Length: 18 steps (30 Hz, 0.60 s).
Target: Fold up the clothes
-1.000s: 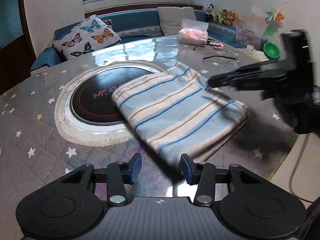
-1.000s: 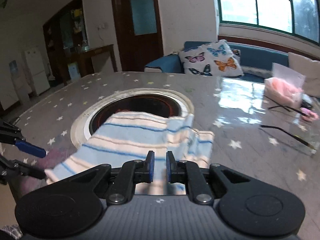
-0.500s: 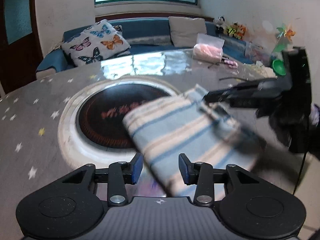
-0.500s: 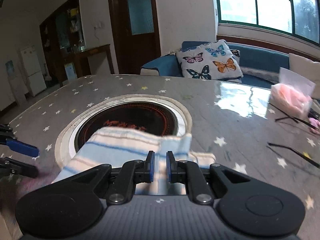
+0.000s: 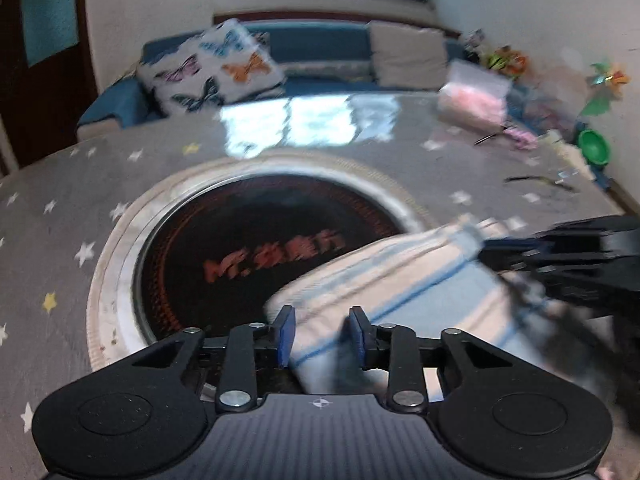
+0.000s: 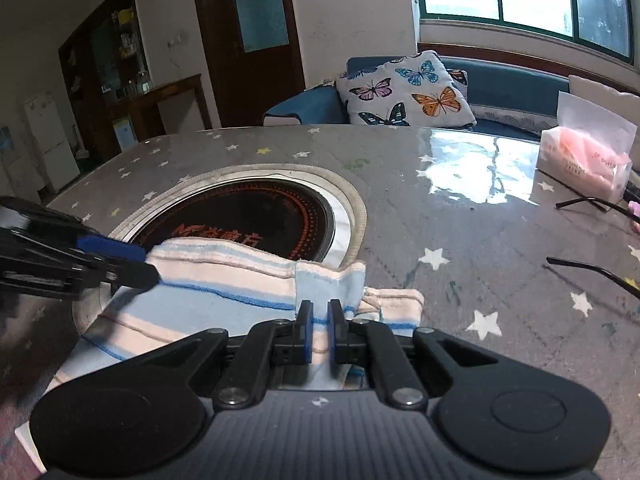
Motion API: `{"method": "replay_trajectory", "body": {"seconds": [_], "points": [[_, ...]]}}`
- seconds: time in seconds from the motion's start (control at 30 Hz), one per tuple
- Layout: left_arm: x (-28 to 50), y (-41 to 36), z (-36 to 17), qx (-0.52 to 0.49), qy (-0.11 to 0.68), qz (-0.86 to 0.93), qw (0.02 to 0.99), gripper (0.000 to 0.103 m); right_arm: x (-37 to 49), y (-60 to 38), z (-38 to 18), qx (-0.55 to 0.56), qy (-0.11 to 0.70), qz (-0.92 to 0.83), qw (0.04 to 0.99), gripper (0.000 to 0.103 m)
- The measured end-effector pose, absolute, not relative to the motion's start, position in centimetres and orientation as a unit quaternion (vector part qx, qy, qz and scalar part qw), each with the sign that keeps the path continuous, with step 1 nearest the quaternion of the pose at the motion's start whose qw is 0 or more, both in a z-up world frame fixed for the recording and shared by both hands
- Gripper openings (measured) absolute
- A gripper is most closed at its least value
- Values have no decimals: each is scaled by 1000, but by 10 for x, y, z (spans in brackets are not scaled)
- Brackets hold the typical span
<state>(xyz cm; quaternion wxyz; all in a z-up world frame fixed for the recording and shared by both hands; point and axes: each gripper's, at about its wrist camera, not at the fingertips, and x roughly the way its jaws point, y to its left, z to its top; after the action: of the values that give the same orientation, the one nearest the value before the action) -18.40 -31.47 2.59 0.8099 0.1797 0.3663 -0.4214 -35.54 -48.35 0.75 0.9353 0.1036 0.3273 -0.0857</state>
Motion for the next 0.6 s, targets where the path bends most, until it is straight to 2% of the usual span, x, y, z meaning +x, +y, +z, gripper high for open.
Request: {"method": "replay_trajectory", "body": {"seconds": [0.3,0.6], "points": [[-205,-331,50,150,337,-471,802,30,-353,-482,10,97,332,-84,935,6],[-190,-364,23,163,366,-466,789,30,-354,-484,11,97,331,-82,935,6]]}}
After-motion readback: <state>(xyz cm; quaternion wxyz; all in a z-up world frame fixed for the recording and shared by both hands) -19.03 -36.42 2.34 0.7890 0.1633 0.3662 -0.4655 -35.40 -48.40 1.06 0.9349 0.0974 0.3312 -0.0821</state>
